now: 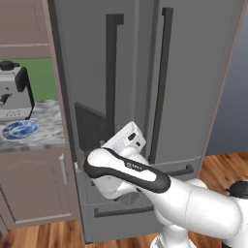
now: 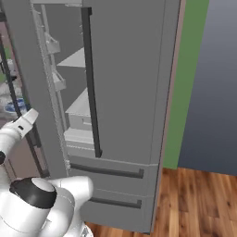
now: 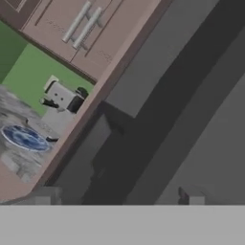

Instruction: Place the steak on the counter behind the older steak on the same shelf of the fridge to maintain FIFO order. Close the fridge door when finished.

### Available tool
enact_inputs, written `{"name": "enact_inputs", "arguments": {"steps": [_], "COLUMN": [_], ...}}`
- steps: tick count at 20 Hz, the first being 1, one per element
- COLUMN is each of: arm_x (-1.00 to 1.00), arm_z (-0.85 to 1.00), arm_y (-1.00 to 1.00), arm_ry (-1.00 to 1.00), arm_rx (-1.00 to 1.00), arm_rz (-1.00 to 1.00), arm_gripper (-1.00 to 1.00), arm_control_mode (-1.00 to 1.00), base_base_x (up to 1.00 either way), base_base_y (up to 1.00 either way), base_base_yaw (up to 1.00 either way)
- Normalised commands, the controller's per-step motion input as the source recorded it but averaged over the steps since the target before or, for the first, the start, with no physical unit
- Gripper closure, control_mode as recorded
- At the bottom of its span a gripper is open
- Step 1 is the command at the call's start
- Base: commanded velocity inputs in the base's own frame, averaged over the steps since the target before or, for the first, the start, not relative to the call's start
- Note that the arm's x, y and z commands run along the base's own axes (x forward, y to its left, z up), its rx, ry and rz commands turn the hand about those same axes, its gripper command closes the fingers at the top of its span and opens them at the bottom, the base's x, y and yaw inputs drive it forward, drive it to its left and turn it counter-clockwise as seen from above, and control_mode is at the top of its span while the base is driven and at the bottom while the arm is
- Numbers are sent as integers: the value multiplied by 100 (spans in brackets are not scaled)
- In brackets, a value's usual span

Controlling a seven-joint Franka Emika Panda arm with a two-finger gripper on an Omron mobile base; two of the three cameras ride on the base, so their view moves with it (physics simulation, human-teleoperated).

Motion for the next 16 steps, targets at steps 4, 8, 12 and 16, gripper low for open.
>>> {"name": "enact_inputs", "arguments": {"steps": [4,8,12,16], "arm_x": [46,48,46,47], "arm_z": [30,33,33,41], "arm_y": [0,0,0,0], "arm_ry": [0,0,0,0], "arm_rx": [0,0,0,-1], "arm_rz": [-36,-34,-32,-30], "arm_gripper": [-100,-100,-100,-100], "arm_control_mode": [-100,-100,-100,-100], "base_base_x": [0,0,0,0], "base_base_y": [0,0,0,0], "base_base_yaw": [0,0,0,0]}}
